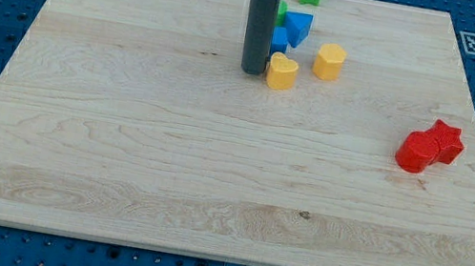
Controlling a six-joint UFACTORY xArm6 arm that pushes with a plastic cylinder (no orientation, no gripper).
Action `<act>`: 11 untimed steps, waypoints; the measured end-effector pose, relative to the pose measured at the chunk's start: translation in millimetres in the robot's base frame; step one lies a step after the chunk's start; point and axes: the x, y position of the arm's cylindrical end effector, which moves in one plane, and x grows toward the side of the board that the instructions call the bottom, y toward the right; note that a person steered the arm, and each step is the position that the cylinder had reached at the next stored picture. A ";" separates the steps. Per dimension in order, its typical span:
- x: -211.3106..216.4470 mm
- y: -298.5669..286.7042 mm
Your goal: Move the yellow heart bottom right to the blue cube
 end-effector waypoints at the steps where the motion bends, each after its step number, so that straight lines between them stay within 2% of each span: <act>1: 20.9 6.4; 3: 38.3 58.6; 5: 44.5 80.5; 6: 39.0 77.2; 8: 29.6 32.2; 11: 43.2 47.5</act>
